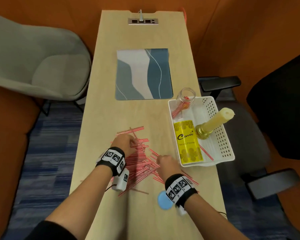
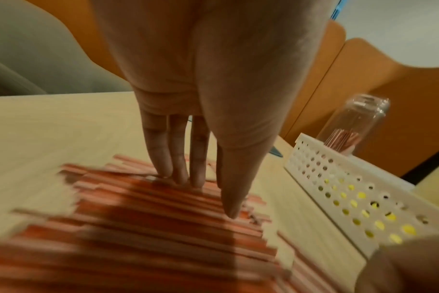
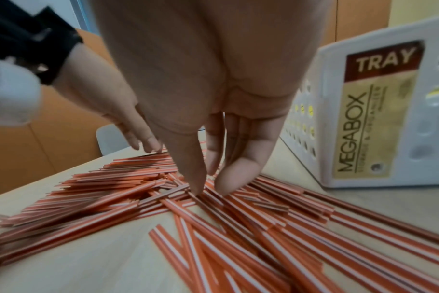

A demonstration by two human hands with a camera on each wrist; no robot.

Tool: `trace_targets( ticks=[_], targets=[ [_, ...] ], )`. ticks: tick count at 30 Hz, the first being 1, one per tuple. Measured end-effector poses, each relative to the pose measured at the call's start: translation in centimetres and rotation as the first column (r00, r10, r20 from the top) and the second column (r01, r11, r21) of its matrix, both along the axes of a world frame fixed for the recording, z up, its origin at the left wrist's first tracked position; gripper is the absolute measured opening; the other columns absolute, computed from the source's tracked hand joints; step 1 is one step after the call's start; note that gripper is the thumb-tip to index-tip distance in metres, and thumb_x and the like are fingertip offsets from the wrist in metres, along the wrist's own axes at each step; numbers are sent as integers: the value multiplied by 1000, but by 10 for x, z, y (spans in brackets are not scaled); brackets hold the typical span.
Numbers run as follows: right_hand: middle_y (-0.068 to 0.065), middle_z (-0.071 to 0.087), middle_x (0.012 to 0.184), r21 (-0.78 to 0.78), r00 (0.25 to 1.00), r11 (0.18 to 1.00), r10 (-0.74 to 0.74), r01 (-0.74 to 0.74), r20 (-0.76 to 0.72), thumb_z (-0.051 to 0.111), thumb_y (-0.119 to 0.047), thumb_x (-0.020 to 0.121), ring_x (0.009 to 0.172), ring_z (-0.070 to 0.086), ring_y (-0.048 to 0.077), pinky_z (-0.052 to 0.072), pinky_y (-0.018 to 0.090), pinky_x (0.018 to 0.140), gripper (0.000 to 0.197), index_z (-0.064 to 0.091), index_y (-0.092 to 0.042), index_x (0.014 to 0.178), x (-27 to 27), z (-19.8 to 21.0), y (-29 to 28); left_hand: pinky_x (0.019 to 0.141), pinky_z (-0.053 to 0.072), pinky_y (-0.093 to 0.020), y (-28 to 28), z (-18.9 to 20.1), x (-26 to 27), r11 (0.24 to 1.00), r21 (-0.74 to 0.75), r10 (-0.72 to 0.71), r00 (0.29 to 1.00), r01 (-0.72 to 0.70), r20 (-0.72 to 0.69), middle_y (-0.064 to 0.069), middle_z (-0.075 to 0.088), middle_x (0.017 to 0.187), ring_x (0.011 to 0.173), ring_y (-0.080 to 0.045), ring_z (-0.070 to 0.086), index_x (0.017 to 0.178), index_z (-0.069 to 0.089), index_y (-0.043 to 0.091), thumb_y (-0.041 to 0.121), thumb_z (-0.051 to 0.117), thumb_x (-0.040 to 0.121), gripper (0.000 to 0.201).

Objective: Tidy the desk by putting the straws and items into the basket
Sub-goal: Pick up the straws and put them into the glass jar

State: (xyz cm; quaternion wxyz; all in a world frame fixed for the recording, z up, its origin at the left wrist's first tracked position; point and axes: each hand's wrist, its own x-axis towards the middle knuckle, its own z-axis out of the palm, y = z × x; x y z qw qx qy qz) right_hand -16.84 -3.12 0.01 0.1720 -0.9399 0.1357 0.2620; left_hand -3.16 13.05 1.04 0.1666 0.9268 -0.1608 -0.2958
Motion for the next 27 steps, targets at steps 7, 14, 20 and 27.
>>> trace_targets(
  ticks=[7, 14, 20, 27],
  targets=[
    [8, 66, 110, 12, 996, 996, -83, 83, 16, 51, -2, 92, 101, 65, 27, 55, 34, 86, 31, 66, -15, 115, 2, 6, -2, 90, 52, -33, 11, -15, -21, 997, 54, -54, 989, 47, 139, -2, 63, 111, 101, -21, 62, 110, 72, 20, 25, 80, 80, 32],
    [9, 64, 101, 0, 997, 998, -68, 68, 21, 55, -8, 89, 93, 64, 26, 54, 33, 82, 17, 67, -9, 102, 0, 8, -2, 88, 54, -32, 11, -11, -16, 995, 39, -95, 986, 90, 135, 0, 70, 109, 98, -20, 66, 104, 75, 20, 23, 73, 86, 18],
    [5, 64, 87, 97, 993, 994, -69, 59, 99, 55, -5, 84, 77, 57, 22, 46, 29, 66, 28, 61, -14, 110, -1, 19, -7, 86, 54, -31, 17, -6, -12, 993, 47, -112, 984, 106, 138, 2, 73, 103, 93, -18, 67, 100, 76, 24, 24, 70, 89, 13],
    [-2, 64, 77, 425, 856, 879, -379, 215, 350, 65, -3, 81, 59, 58, 7, 48, 16, 56, 23, 64, -19, 97, 36, 105, -44, 85, 53, -29, 14, 9, -5, 989, -26, -139, 982, 143, 131, 2, 73, 97, 92, -19, 67, 93, 76, 22, 17, 69, 87, 10]
  ],
)
